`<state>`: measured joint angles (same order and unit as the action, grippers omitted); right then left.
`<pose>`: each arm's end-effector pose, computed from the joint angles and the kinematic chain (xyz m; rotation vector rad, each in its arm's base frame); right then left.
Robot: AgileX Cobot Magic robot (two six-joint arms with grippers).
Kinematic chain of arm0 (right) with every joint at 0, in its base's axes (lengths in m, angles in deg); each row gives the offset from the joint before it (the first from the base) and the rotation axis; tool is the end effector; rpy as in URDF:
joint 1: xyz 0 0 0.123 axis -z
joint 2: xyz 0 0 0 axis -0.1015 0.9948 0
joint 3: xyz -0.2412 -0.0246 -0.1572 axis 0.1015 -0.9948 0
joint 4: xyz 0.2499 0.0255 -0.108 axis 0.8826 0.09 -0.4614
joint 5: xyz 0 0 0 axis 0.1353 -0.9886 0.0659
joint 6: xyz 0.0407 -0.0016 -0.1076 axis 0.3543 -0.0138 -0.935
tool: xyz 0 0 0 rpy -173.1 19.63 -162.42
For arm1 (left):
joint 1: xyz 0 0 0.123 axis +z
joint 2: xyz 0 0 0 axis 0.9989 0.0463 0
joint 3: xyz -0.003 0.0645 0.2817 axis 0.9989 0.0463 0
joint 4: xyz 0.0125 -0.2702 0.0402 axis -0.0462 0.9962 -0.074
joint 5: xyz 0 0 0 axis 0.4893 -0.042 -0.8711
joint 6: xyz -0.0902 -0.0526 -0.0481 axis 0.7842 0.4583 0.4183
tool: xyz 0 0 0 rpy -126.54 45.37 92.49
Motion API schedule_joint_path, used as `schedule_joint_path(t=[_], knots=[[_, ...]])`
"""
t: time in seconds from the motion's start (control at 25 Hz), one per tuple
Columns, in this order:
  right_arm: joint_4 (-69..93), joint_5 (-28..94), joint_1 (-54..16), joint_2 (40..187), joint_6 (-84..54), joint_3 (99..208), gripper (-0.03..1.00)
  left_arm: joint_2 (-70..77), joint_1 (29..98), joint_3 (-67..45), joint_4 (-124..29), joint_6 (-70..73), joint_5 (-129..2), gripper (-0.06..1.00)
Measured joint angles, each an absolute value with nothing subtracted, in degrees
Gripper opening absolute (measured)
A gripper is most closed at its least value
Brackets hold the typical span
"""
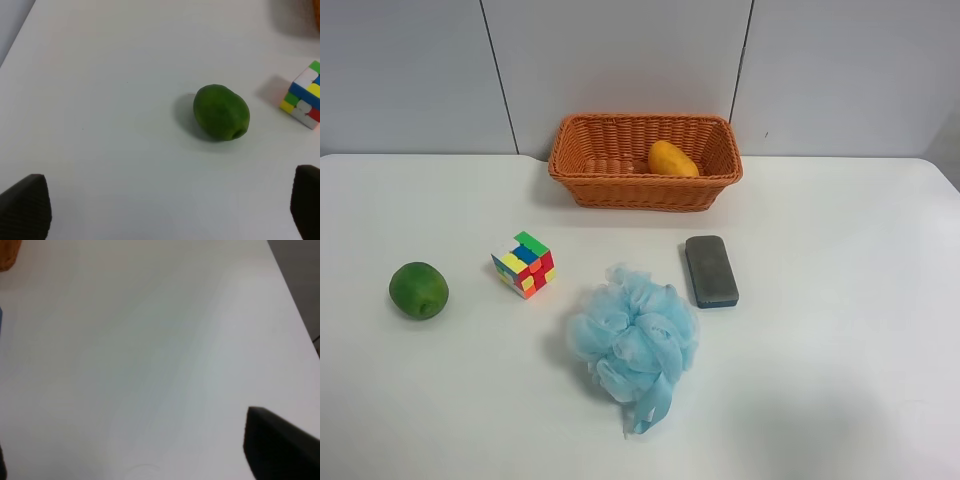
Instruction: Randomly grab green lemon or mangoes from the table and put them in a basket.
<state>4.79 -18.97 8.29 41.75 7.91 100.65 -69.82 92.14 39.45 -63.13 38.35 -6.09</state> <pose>0.0367 -0.0006 0.2696 0.0446 2.0865 -0.0149 0.0288 0.0063 0.2799 -0.1441 2.0261 0.0643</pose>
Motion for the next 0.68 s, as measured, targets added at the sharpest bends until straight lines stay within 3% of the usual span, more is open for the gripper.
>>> schedule_joint_path(t=[0.68], knots=[[4.79,-18.89,7.36,40.48,7.91,100.65,0.93,-69.82,92.14,39.45,-63.13,38.35,-6.09,0.95]])
